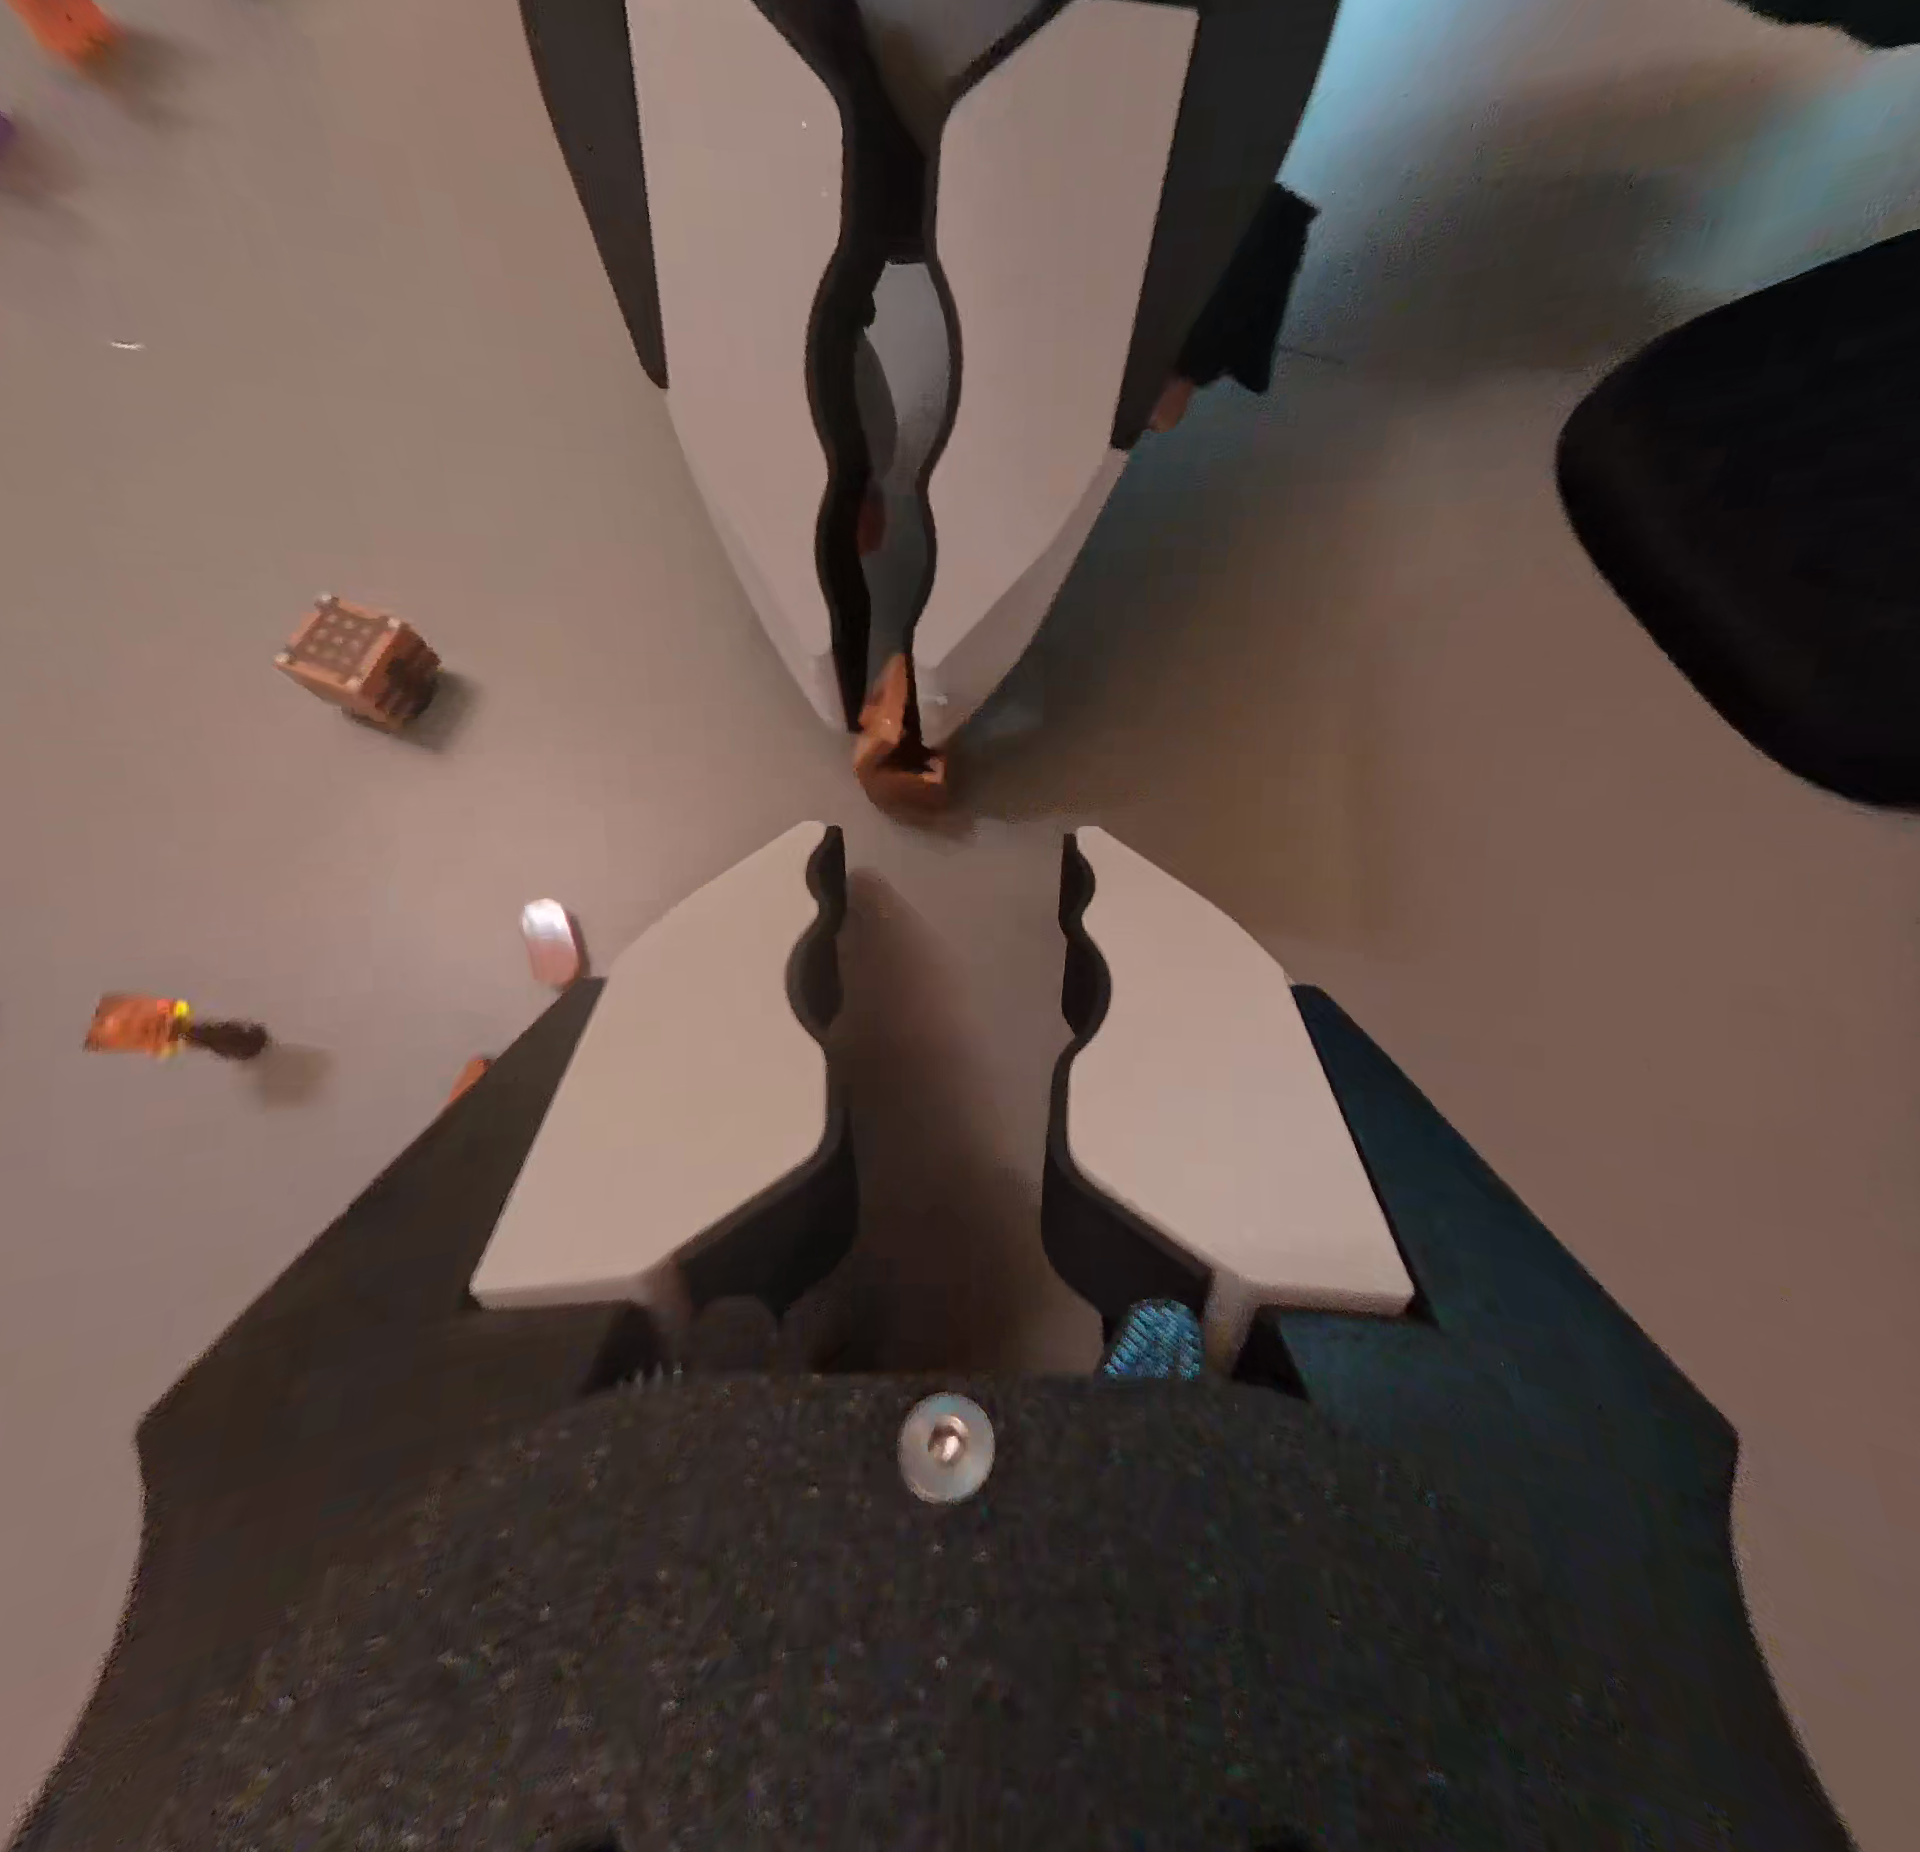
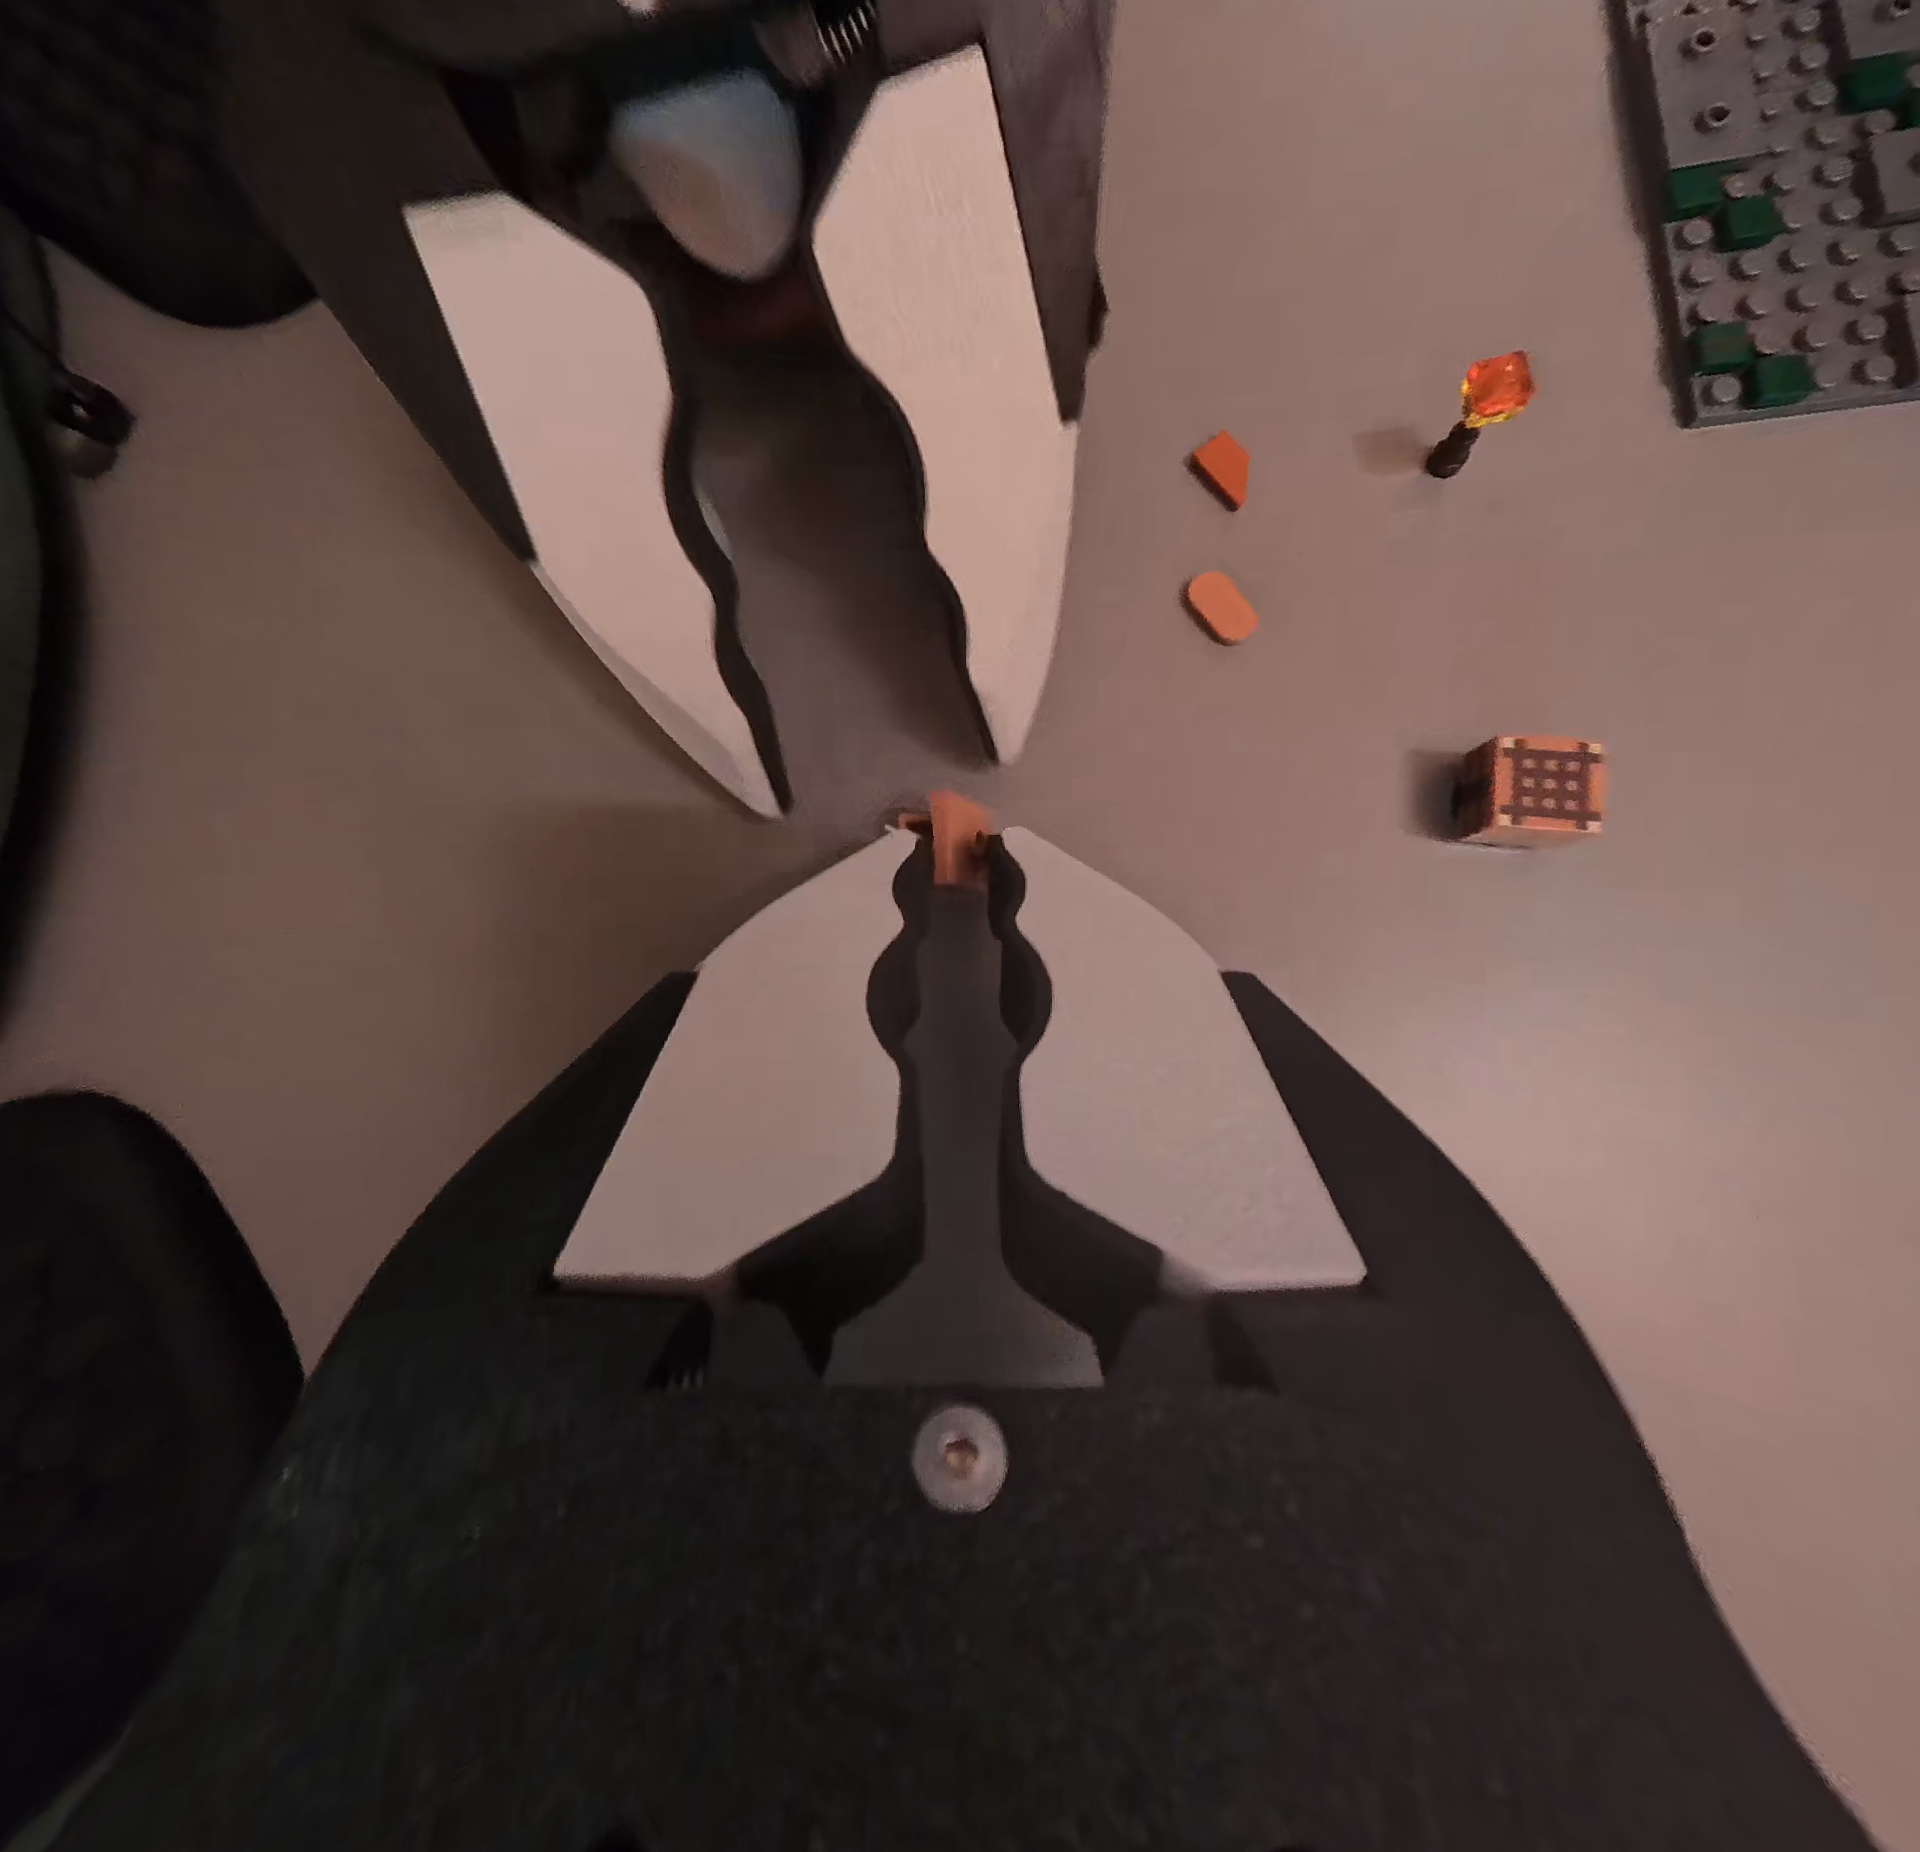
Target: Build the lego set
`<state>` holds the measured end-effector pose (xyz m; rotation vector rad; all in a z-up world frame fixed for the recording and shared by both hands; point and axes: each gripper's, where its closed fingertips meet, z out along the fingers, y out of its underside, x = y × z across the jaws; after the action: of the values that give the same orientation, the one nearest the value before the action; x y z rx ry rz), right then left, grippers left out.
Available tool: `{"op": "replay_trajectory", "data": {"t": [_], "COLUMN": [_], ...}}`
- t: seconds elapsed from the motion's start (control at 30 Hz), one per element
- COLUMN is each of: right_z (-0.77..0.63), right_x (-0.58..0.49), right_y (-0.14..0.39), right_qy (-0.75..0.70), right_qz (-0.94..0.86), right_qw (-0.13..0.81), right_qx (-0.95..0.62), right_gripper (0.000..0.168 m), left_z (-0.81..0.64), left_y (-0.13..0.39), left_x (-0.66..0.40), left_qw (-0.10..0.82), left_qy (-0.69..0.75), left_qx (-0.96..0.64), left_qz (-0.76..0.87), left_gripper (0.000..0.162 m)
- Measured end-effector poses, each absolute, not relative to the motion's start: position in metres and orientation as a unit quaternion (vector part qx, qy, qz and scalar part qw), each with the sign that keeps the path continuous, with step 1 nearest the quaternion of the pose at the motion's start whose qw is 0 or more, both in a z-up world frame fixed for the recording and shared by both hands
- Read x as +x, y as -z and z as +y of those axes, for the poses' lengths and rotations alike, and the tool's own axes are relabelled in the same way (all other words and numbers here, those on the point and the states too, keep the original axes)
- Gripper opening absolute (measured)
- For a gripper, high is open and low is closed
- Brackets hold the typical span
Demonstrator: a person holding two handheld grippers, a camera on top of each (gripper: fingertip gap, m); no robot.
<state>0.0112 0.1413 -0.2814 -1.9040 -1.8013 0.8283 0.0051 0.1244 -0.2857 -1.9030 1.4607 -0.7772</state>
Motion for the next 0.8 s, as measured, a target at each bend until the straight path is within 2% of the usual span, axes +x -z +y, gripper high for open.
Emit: {"op": "replay_trajectory", "data": {"t": [0.1, 0.23, 0.27, 0.5, 0.8], "right_z": [0.138, 0.14, 0.141, 0.127, 0.124], "right_x": [0.011, 0.012, 0.013, 0.016, 0.016], "right_y": [0.28, 0.276, 0.274, 0.275, 0.276], "right_qy": [-0.328, -0.367, -0.379, -0.443, -0.401], "right_qz": [-0.625, -0.597, -0.589, -0.57, -0.62], "right_qw": [0.181, 0.177, 0.175, 0.132, 0.136], "right_qx": [-0.685, -0.691, -0.693, -0.679, -0.661], "right_gripper": [0.008, 0.008, 0.008, 0.008, 0.014], "left_z": [0.136, 0.138, 0.136, 0.125, 0.119], "left_y": [0.288, 0.29, 0.29, 0.291, 0.293], "left_x": [0.014, 0.02, 0.021, 0.021, 0.014], "left_qw": [0.31, 0.302, 0.303, 0.309, 0.28], "left_qy": [0.274, 0.272, 0.268, 0.24, 0.261], "left_qx": [-0.721, -0.715, -0.708, -0.66, -0.65], "left_qz": [0.557, 0.568, 0.579, 0.641, 0.656], "left_gripper": [0.036, 0.025, 0.017, 0.017, 0.017]}}
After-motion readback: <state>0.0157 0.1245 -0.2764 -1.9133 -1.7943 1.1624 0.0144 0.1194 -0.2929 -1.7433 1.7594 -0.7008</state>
